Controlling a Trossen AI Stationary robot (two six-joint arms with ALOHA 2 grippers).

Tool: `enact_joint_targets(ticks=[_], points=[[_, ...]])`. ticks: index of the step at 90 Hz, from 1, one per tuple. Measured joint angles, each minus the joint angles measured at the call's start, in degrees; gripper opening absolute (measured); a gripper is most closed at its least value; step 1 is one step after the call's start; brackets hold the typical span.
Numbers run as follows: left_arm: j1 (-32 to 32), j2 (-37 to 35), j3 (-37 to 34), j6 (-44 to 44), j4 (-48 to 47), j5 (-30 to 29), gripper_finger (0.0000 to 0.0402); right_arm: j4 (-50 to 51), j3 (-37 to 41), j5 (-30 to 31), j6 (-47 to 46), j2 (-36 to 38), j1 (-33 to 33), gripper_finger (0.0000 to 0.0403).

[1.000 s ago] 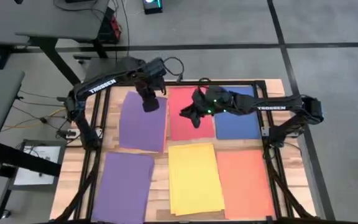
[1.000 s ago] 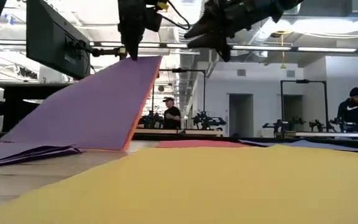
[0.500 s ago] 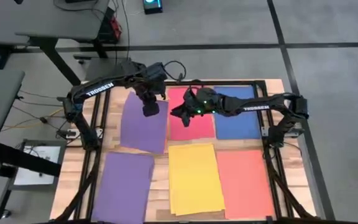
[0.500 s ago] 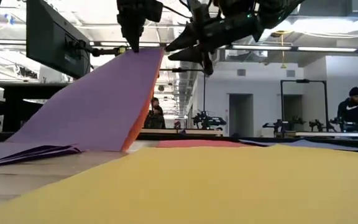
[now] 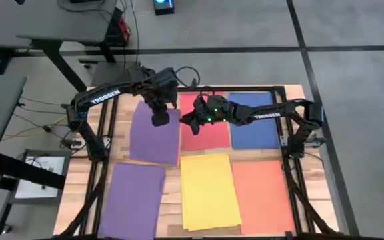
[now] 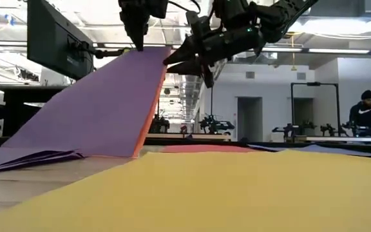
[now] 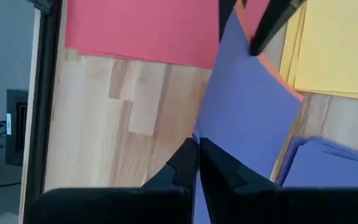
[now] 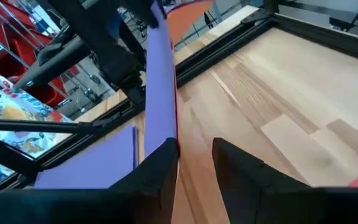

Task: Organize paper
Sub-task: Stack the purple paper on top of the purple paper

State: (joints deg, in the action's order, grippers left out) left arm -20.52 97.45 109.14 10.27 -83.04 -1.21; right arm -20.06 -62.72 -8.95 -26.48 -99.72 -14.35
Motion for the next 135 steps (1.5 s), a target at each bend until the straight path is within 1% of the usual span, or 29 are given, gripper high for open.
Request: enact_joint_targets(ticks=[11, 23, 35, 58, 79, 89, 99, 108, 115, 122, 131, 135], points=[[0.00, 0.00, 0.00, 0.01, 0.02, 0.00, 0.0000, -1.14, 0.00, -0.04, 0.03, 0.00, -0.44, 0.0063], [0.24, 0.00, 0.00, 0.04, 0.04, -0.01, 0.0000, -1.25, 0.00, -0.47, 1.72, 0.02, -0.85, 0.0011], [0.97, 0.00, 0.00, 0.43, 0.01, -0.02, 0.0000, -2.88, 0.00, -2.75, 3.04, 0.06, -1.17, 0.0001], [3.82, -1.06, 0.34, 2.61, -0.63, -0.02, 0.0000, -2.60, 0.00, -2.86, 4.07, 0.31, -3.19, 0.0000], [6.75, -1.88, 4.15, 5.02, -2.67, 0.04, 0.0000, 1.59, 0.00, -3.28, 6.89, 2.37, -5.44, 0.0000], [6.71, -1.95, 5.58, 5.00, -2.31, -0.13, 0.0000, 0.67, -0.02, -7.37, 6.42, 2.70, -6.22, 0.0000], [5.75, -1.92, 5.60, 4.35, -1.85, -1.16, 0.0000, 0.58, -0.53, -10.67, 1.23, 2.71, -6.17, 0.0000], [4.84, -1.92, 5.60, 2.84, -1.88, -1.34, 0.0000, 1.12, -1.40, -15.49, -2.07, 2.73, -5.99, 0.0000], [4.37, -1.92, 5.60, 2.46, -1.88, -1.44, 0.0000, 4.00, -2.23, -19.60, -2.88, 2.73, -5.93, 0.0001], [4.27, -1.92, 5.60, 2.16, -1.88, -1.42, 0.0000, 8.09, -2.92, -22.85, -2.66, 2.73, -5.78, 0.0011], [4.27, -1.92, 5.60, 1.97, -1.92, -1.40, 0.0000, 13.67, -3.04, -23.16, 2.84, 2.75, -5.02, 0.0040], [4.27, -1.92, 5.60, 1.89, -1.92, -1.40, 0.0000, 16.25, -3.04, -22.07, 5.15, 2.75, -4.39, 0.0057]])
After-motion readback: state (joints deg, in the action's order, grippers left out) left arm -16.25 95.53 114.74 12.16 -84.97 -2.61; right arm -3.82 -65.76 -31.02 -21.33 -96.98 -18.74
